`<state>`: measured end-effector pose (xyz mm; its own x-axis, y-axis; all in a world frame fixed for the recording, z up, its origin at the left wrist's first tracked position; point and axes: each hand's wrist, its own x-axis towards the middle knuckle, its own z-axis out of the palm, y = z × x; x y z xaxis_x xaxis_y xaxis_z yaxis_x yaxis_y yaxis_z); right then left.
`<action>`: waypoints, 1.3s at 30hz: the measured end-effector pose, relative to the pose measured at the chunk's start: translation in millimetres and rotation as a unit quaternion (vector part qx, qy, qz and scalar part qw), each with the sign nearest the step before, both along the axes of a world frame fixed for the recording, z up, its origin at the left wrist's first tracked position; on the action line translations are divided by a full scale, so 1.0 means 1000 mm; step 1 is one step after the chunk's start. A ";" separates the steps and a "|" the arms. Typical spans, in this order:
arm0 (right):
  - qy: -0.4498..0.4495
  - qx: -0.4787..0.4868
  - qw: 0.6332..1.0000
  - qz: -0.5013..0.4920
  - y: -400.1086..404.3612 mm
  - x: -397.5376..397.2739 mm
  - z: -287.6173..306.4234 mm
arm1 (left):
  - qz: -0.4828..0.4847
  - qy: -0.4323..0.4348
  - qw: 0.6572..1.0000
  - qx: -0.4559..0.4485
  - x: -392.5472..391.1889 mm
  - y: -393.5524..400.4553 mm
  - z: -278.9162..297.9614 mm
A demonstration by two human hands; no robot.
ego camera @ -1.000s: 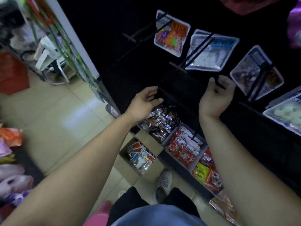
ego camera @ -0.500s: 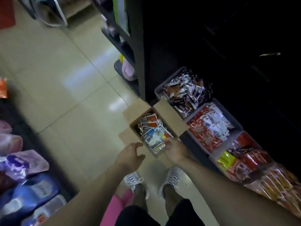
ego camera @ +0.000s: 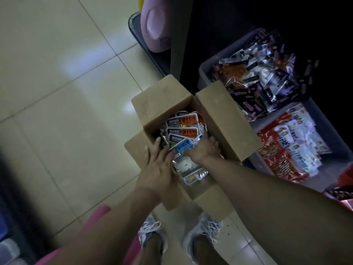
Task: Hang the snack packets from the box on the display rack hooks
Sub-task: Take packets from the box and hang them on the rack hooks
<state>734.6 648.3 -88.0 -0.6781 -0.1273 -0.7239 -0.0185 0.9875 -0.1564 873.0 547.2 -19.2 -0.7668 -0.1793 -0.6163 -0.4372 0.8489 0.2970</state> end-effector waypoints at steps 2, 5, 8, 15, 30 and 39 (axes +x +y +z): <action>0.019 0.000 1.000 0.018 -0.004 0.001 -0.003 | 0.003 0.019 1.000 0.002 0.002 0.002 -0.002; 0.012 -0.024 0.999 0.025 -0.010 0.002 0.001 | 0.008 0.036 0.999 0.009 0.004 0.002 -0.003; 0.001 -0.056 0.998 -0.003 -0.023 0.001 0.011 | 0.004 0.047 0.999 0.019 0.006 -0.001 -0.004; 0.006 0.032 0.993 0.112 -0.049 -0.004 0.009 | 0.019 0.106 0.992 0.068 0.018 -0.008 -0.014; 0.076 -0.352 0.923 -0.138 0.033 -0.002 0.082 | 0.367 0.234 0.870 0.230 -0.004 -0.016 0.015; -0.028 -0.461 0.882 -0.094 0.028 -0.058 0.141 | 0.360 0.144 0.803 0.452 -0.066 -0.066 0.070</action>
<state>677.0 676.6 52.8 -0.7163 -0.5688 -0.4042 0.1647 0.4251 -0.8901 807.5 481.6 50.7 -0.7997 -0.2187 -0.5591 -0.5202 -0.2124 0.8272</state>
